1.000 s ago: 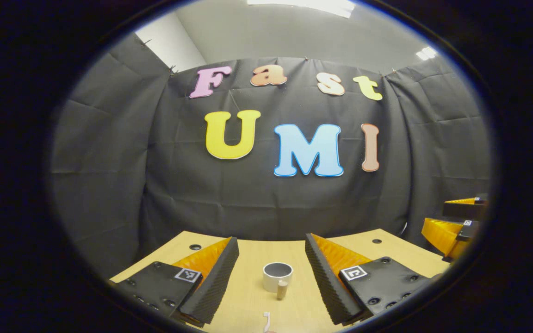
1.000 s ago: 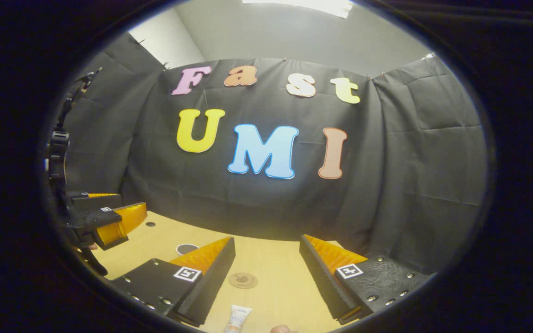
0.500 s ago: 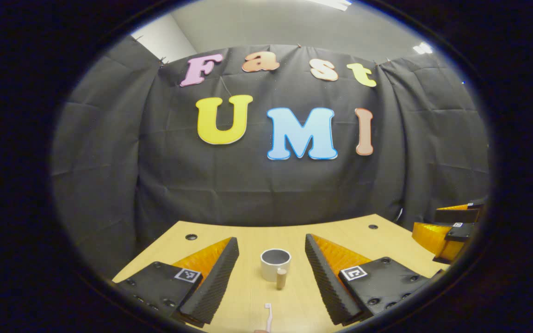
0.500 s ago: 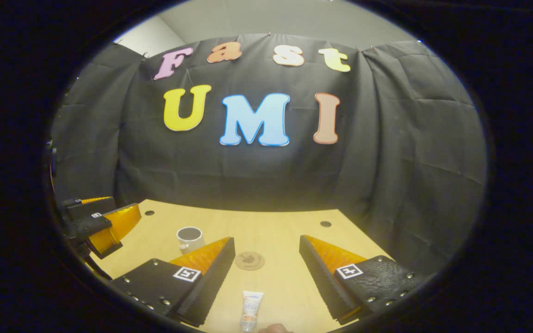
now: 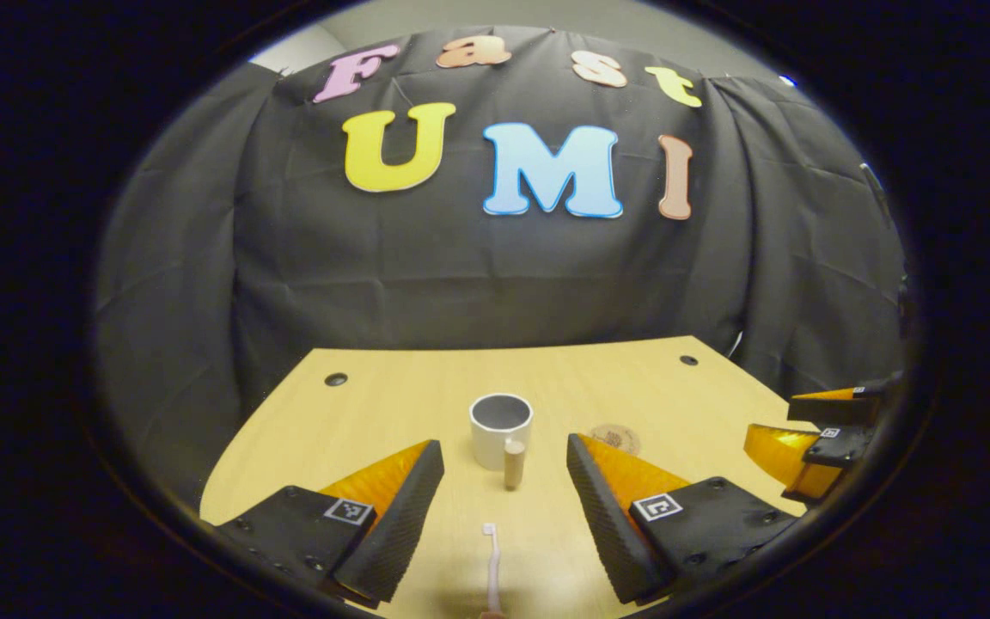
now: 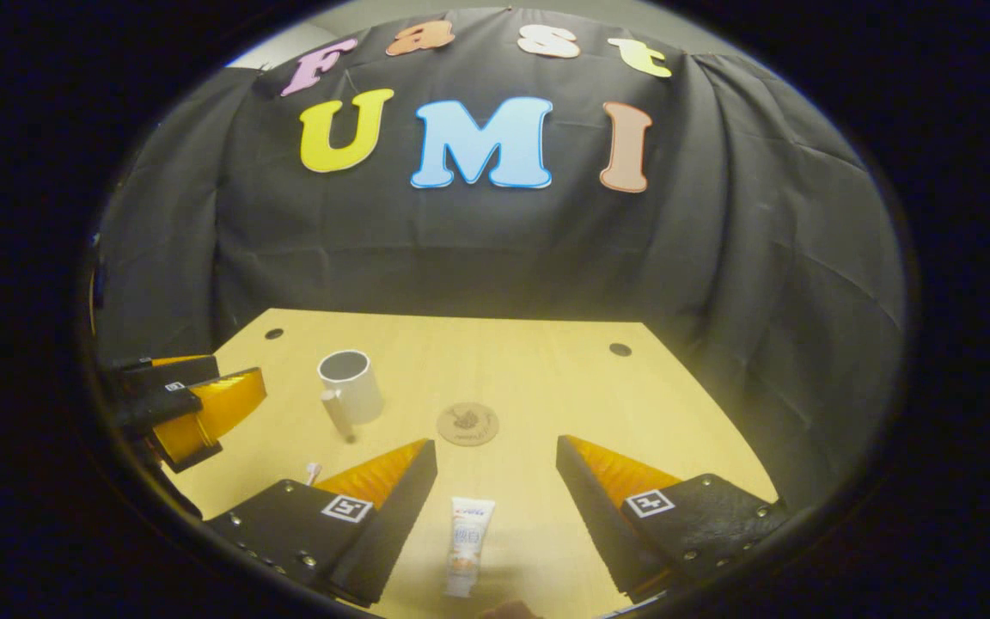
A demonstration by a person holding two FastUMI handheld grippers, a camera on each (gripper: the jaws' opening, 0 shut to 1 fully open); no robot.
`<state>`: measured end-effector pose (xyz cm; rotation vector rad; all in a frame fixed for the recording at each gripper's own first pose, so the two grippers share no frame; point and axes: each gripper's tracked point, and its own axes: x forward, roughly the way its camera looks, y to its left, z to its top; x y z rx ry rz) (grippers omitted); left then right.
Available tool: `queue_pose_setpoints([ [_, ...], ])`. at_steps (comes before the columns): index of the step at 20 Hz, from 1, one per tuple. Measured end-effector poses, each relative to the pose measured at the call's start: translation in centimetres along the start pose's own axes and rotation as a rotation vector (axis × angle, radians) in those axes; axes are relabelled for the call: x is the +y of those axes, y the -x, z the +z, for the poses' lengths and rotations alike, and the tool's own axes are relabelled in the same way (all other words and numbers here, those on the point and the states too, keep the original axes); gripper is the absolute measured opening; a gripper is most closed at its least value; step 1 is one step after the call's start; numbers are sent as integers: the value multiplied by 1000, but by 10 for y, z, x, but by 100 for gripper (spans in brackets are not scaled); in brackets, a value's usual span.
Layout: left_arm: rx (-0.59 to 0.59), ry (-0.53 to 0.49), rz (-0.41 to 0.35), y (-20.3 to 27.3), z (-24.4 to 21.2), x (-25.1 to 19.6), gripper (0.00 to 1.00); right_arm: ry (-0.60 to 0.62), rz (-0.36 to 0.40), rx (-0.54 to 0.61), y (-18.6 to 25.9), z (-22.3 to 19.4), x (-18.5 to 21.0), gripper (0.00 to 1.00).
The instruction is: Put the toothbrush and toothpaste on the desktop into the cup, then pick up the cup and place it on the coaster on the desktop.
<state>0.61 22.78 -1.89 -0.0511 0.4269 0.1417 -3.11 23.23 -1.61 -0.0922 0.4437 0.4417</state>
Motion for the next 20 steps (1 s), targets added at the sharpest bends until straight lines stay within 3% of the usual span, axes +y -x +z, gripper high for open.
queue_pose_setpoints([
  [9, 241, 93, 15, -39, -75, 20, 94, 36, 46, 182, -13, -41, 11, 91],
  [20, 594, 145, 45, -48, -160, 32, 95, 18, 85, 461, -31, -106, 16, 91],
])
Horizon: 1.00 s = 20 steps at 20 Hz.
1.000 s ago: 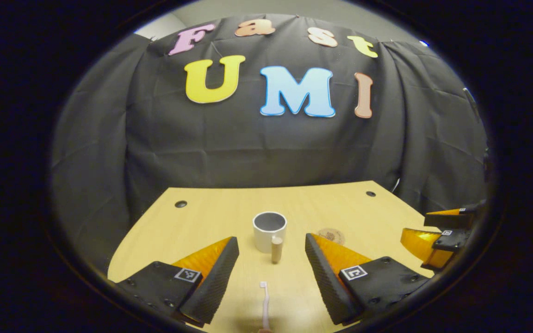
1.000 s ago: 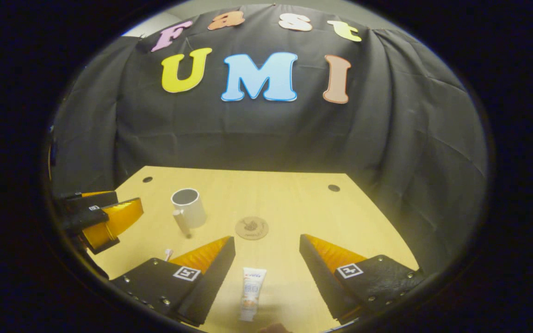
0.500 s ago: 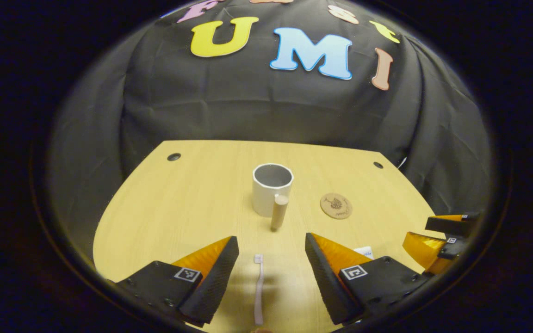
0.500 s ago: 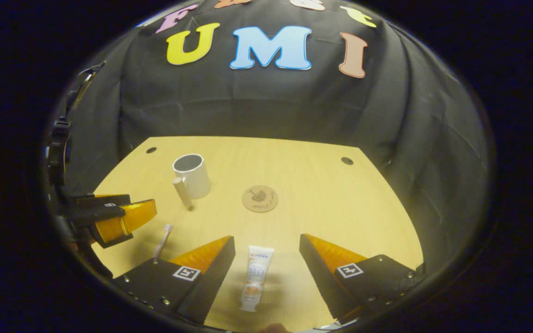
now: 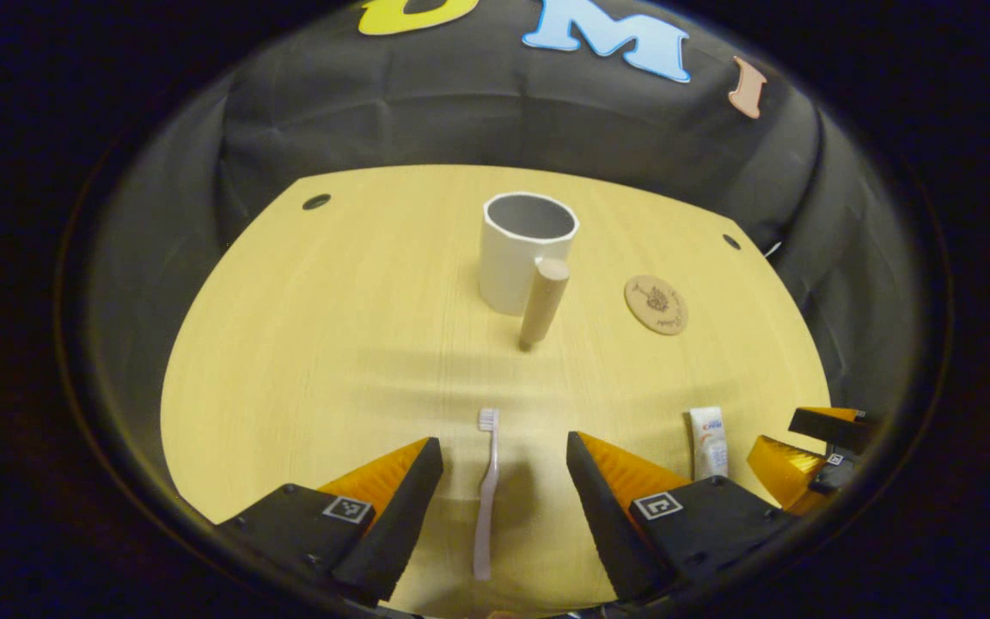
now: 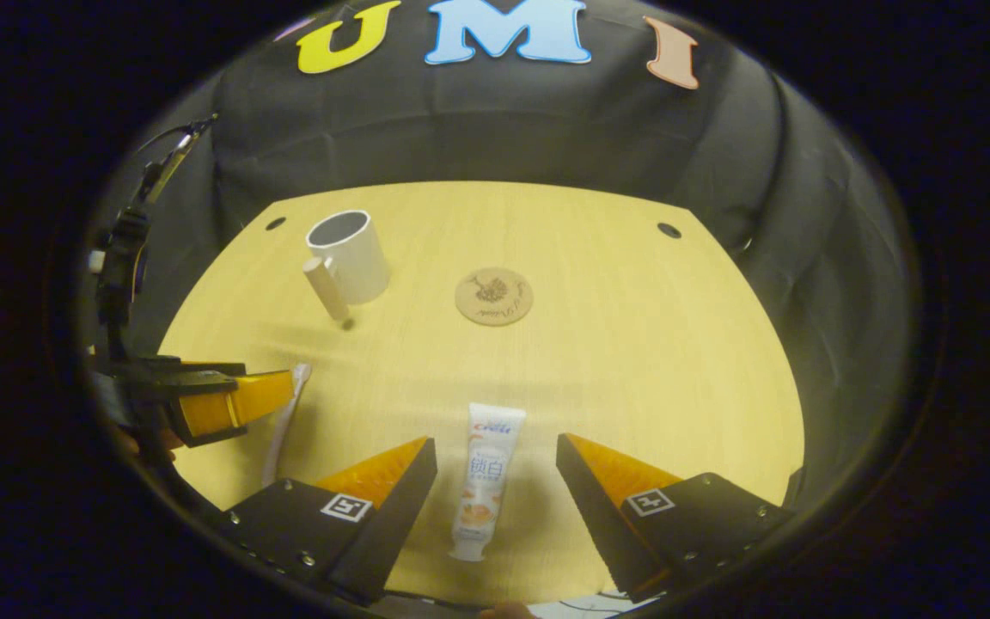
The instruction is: Put the toothbrush and toothpaste on the desktop into the cup, then pick up the cup and place it on the coaster on the desktop.
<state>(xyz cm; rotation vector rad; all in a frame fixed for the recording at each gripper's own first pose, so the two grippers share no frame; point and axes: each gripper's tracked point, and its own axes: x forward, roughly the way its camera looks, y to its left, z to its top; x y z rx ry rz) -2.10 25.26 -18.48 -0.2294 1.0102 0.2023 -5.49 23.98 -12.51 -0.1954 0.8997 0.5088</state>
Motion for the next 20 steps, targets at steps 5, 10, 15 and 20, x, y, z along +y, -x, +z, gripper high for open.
queue_pose_setpoints([
  [5, 152, 0, 15, -14, -26, 6, 94, -29, 14, 139, -18, -21, 0, 92],
  [10, 298, 13, 20, -13, -54, 7, 95, -47, 26, 260, -28, -41, 1, 93],
  [15, 369, -3, 18, -10, -67, 6, 96, -66, 37, 339, -37, -55, 3, 93],
  [20, 396, -29, 25, -13, -75, 5, 94, -66, 44, 380, -45, -60, 5, 93],
])
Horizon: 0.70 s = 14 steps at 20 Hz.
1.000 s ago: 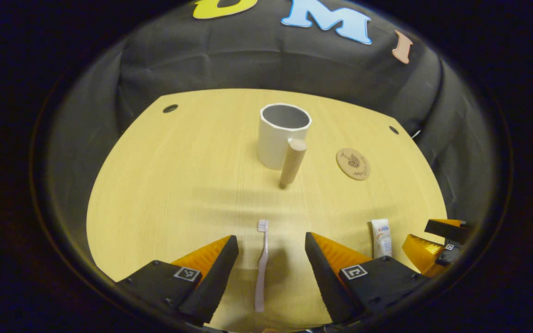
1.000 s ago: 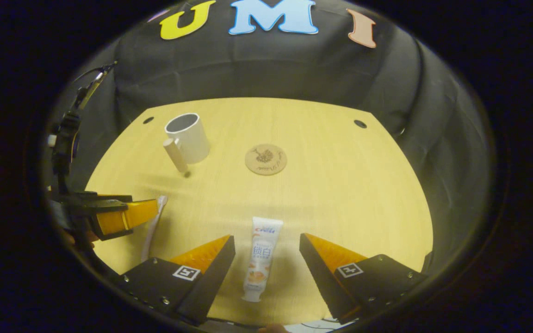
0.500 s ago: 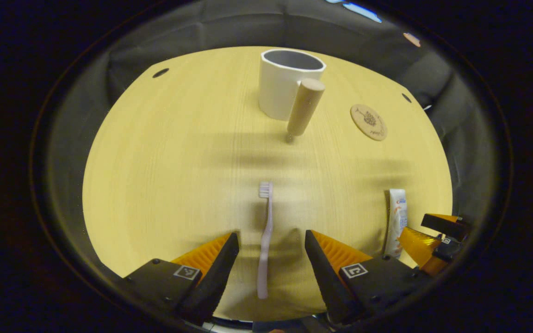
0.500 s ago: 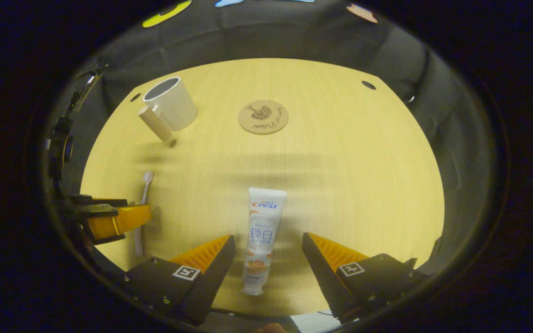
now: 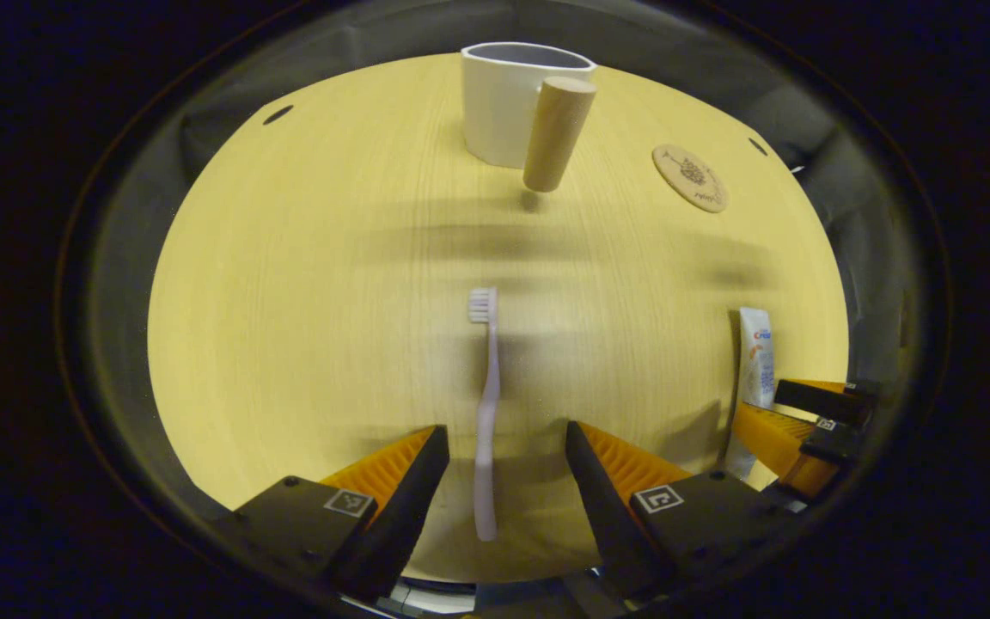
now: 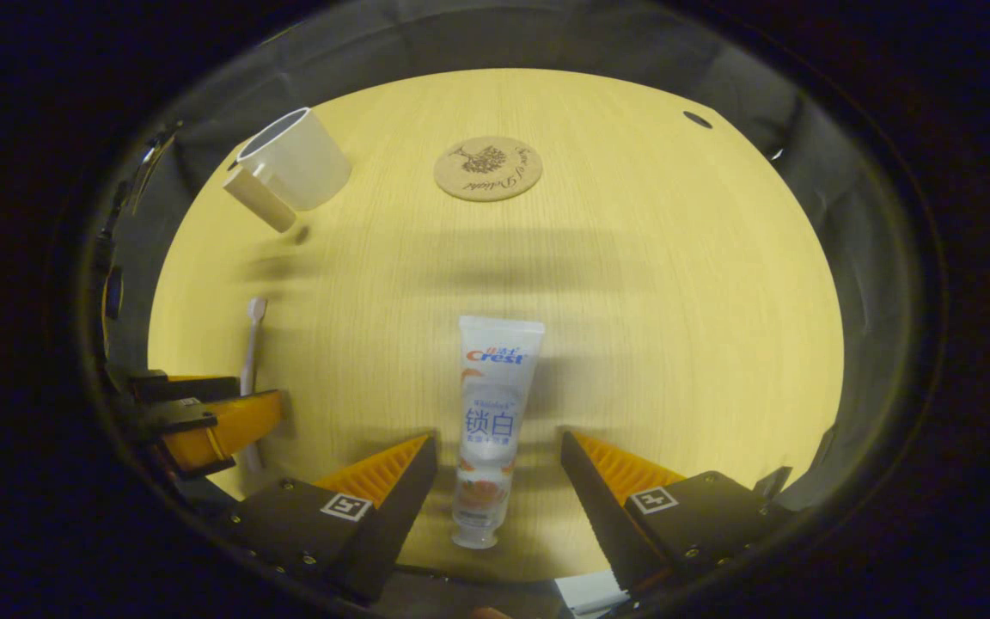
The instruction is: Put the toothbrush and toothpaste on the desktop into the cup, then pick up the cup and place it on the coaster on the desktop.
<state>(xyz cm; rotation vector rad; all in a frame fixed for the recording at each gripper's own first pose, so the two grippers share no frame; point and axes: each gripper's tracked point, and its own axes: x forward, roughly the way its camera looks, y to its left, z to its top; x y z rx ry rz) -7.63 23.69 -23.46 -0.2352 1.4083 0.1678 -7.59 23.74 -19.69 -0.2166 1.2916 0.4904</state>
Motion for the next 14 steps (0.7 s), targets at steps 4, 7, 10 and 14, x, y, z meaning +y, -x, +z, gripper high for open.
queue_pose_setpoints([
  [4, 7, -19, 30, -1, -1, 5, 86, 11, 8, 16, -4, -1, 3, 92],
  [7, 2, -11, 43, -1, 1, 12, 74, 15, 1, 25, -7, -3, 3, 82],
  [10, 6, -17, 52, -1, 0, 15, 53, 7, -1, 36, -9, -3, 3, 71],
  [14, 8, -12, 68, 0, 4, 18, 52, -2, -6, 28, -9, -3, 4, 47],
])
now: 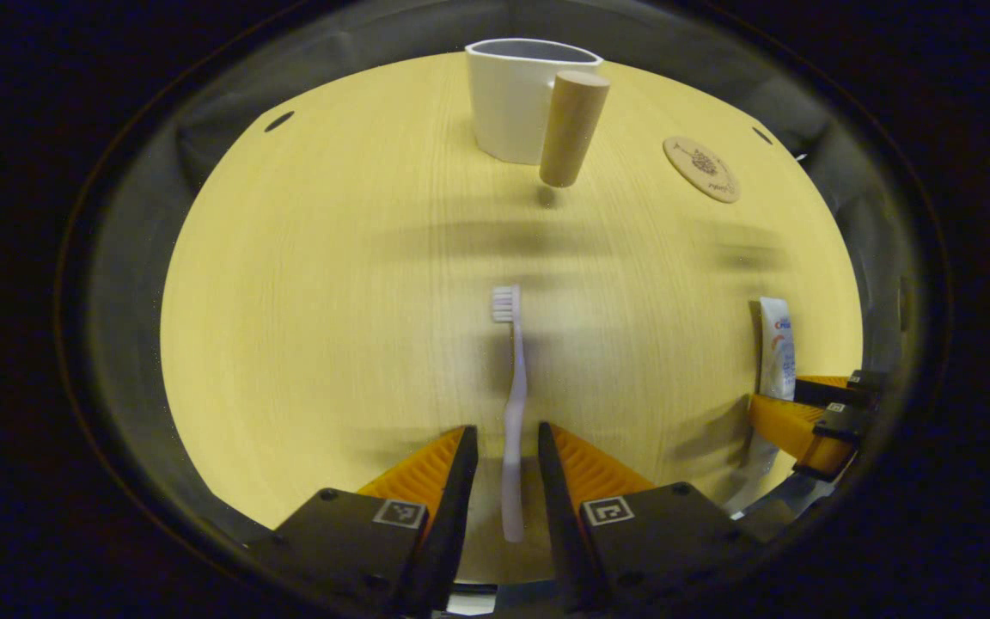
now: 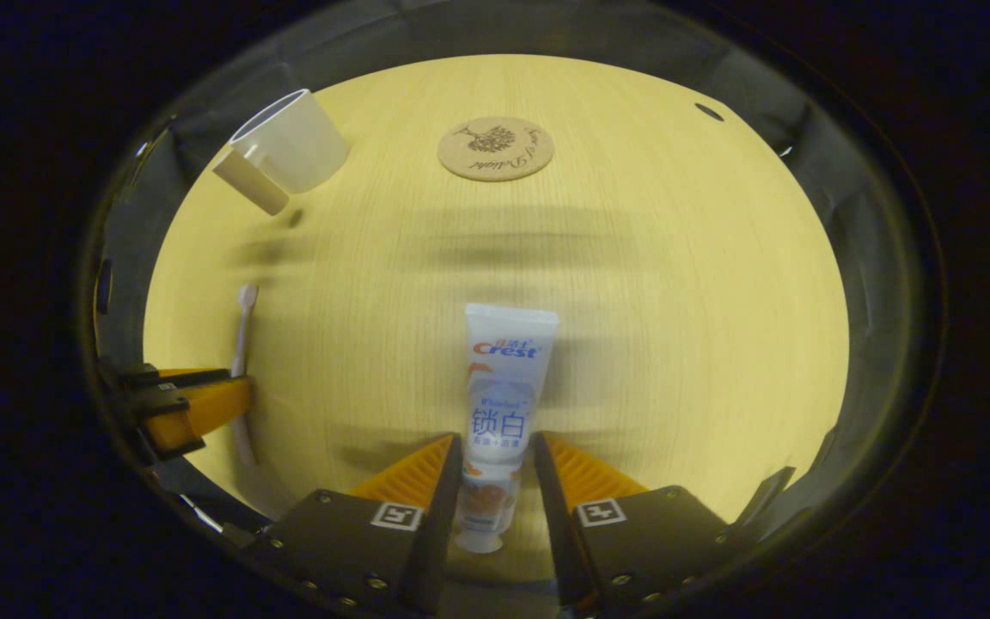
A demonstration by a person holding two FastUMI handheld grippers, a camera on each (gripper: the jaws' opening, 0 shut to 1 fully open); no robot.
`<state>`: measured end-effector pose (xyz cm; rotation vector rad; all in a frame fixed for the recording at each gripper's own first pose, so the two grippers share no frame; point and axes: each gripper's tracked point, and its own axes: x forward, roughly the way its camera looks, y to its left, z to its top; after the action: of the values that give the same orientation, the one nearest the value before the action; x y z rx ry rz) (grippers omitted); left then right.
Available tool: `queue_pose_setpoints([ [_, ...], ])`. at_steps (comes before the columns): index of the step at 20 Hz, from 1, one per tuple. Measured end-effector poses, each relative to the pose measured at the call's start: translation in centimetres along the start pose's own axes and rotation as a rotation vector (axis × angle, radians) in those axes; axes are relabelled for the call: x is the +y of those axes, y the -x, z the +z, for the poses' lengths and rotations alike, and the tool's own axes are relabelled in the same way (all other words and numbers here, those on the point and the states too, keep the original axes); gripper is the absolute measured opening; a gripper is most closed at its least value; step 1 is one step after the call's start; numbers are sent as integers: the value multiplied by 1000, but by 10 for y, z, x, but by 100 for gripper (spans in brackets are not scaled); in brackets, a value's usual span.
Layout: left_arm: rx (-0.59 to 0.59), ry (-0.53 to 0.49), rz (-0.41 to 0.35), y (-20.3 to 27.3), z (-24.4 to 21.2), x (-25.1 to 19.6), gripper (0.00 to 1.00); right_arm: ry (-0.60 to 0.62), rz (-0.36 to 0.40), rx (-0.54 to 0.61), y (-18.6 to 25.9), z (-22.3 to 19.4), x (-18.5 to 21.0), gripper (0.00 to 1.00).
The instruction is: Put the toothbrush and toothpaste on the desktop into the cup, then pick up the cup and place it on the coaster on the desktop.
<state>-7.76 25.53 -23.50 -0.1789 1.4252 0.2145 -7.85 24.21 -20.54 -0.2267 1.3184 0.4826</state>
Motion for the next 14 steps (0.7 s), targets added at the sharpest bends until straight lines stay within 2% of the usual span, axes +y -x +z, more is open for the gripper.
queue_pose_setpoints([
  [1, -2, -2, -4, 0, 1, 1, 35, 3, 8, 8, -2, -3, 1, 47],
  [2, 0, -8, -7, 1, -1, 2, 29, 8, 9, 3, -1, -2, 0, 48],
  [3, -8, 6, -2, 7, 2, 4, 34, -15, 2, 1, 1, -3, -2, 48],
  [4, -6, 6, 0, 1, 1, 4, 14, -22, 15, 7, 0, -4, 0, 33],
  [6, -16, -1, -15, 1, 0, 6, 22, -27, 24, 4, -1, -4, 0, 33],
  [7, -17, -10, -20, 2, -1, 6, 13, -23, 28, 2, -1, -4, 0, 33],
  [8, -22, -21, -27, 3, -1, 5, 14, -18, 32, -1, 0, -4, 0, 33],
  [10, -37, -19, -27, 4, -1, 6, 10, -43, 50, -14, 0, -2, 2, 24],
  [11, -48, -21, -32, 4, 0, 6, 10, -55, 66, -2, -1, -6, 4, 27],
  [12, -55, -25, -36, 4, -1, 6, 10, -67, 73, -14, 0, -3, 4, 24],
  [14, -65, -25, -39, 4, -1, 6, 10, -74, 80, -17, 0, -5, 4, 24],
])
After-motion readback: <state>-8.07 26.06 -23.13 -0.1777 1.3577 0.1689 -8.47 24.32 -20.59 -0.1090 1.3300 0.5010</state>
